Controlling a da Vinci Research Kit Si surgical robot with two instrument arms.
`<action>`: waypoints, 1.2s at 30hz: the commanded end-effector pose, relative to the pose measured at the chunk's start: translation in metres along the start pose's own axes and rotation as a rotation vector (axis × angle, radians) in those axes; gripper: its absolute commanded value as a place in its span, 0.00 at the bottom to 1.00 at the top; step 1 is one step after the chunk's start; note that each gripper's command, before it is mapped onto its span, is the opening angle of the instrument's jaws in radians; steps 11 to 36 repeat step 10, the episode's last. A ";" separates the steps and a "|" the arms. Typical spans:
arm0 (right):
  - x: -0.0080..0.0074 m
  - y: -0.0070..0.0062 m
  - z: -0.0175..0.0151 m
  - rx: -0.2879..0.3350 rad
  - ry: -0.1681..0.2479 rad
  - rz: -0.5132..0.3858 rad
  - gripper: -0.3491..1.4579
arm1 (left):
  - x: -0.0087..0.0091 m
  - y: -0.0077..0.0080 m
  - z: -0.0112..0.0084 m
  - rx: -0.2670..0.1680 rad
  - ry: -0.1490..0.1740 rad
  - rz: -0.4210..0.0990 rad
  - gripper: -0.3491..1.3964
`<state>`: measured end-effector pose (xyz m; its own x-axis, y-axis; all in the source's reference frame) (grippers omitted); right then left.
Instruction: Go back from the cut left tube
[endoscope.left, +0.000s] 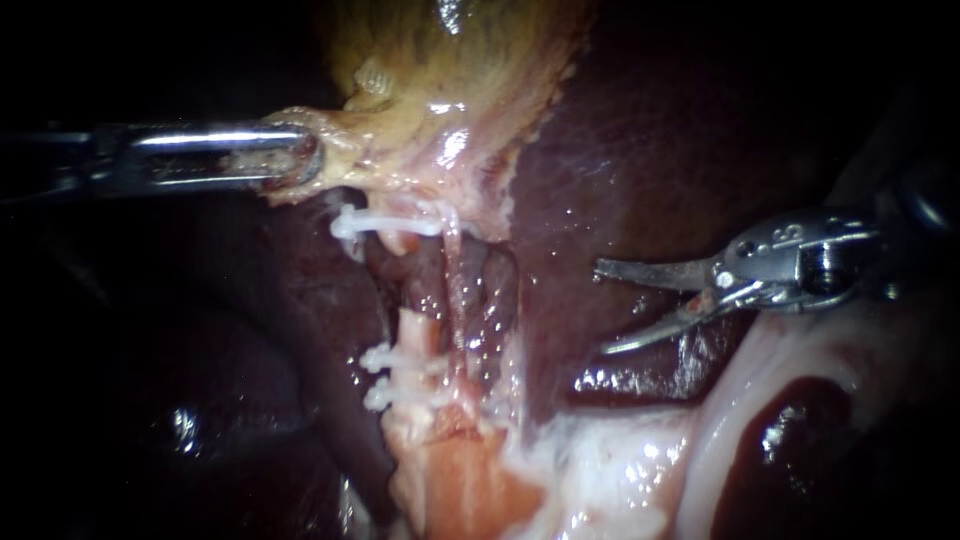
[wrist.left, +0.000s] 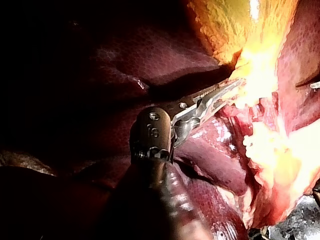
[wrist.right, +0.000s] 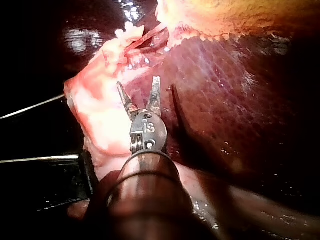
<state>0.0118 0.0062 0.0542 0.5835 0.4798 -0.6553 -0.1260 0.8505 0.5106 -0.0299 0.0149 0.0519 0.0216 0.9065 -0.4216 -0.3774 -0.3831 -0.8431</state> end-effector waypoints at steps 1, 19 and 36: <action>0.0000 0.0000 0.0000 0.000 0.000 0.000 0.99 | 0.0000 0.0000 0.0001 0.001 -0.001 -0.001 0.00; 0.0002 -0.0002 0.0003 0.016 0.000 0.000 0.99 | 0.0000 0.0000 -0.0003 -0.001 -0.002 -0.001 0.00; 0.0002 -0.0002 0.0003 0.016 0.000 0.000 0.99 | 0.0000 0.0000 -0.0003 -0.001 -0.002 -0.001 0.00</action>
